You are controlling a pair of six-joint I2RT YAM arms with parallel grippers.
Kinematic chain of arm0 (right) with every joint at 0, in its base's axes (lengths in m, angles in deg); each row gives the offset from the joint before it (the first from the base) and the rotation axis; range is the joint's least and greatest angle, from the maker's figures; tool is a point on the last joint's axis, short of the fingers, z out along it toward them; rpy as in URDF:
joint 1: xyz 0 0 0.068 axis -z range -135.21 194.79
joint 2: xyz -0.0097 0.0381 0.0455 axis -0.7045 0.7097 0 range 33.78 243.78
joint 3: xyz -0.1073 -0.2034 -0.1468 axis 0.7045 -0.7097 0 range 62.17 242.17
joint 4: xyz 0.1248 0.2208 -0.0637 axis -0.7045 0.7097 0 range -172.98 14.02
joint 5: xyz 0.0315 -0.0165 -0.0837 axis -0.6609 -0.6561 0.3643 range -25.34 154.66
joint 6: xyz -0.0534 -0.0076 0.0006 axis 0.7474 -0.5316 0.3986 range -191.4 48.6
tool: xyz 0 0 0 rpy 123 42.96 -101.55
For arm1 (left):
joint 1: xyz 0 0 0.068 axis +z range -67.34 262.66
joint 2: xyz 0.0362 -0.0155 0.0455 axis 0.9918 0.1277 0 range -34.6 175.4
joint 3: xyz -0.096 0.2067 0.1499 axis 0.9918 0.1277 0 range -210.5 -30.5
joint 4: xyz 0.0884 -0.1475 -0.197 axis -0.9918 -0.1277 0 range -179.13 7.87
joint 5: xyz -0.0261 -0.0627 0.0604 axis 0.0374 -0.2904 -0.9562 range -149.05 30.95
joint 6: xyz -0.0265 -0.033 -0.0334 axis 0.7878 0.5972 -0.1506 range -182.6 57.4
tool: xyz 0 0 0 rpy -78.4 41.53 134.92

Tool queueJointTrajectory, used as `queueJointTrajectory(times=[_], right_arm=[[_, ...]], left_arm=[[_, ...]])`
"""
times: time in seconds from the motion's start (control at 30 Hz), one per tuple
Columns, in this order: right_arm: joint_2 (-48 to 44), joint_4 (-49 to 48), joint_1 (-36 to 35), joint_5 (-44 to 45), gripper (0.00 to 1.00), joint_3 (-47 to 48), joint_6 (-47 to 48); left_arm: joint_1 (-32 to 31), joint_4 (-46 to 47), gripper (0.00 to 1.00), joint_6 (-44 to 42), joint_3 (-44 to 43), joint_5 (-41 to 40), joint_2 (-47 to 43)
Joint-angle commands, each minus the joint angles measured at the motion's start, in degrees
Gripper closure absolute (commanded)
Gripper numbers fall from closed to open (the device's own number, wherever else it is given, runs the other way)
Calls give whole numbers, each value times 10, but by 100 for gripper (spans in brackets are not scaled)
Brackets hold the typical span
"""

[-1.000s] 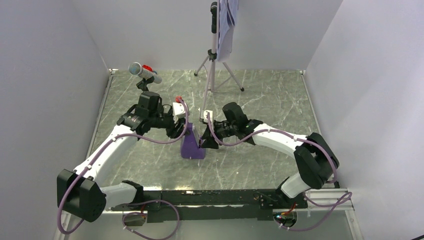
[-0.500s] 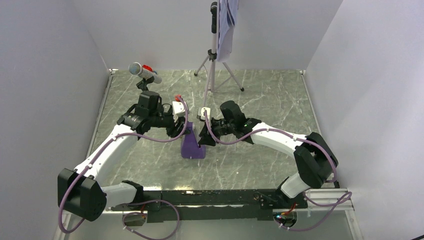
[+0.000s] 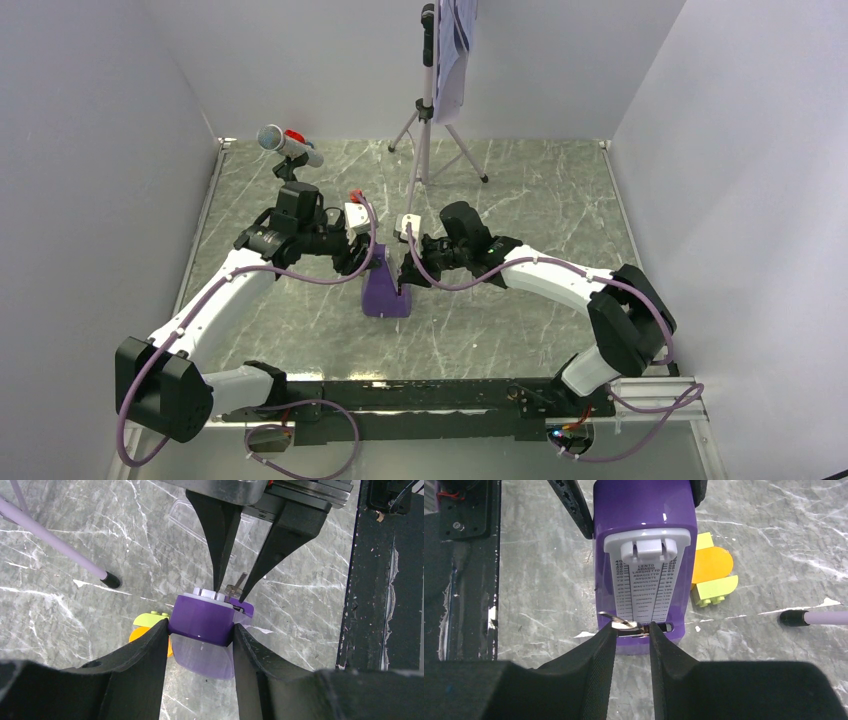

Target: Pack up the instrument practice props

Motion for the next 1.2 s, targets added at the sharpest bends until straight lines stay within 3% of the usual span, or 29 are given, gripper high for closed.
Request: queueJointTrajectory(times=[0.0, 0.2, 0.43, 1.17], right_arm=[[-16, -6, 3, 5, 70, 20, 11], [-11, -10, 3, -3, 78, 27, 7], [2, -16, 3, -9, 81, 37, 1], [31, -28, 2, -7, 76, 57, -10]], left_arm=[[2, -35, 99, -1, 1, -1, 9], [3, -38, 99, -3, 2, -2, 8], [2, -43, 99, -10, 3, 8, 8], [2, -64, 99, -37, 5, 18, 7]])
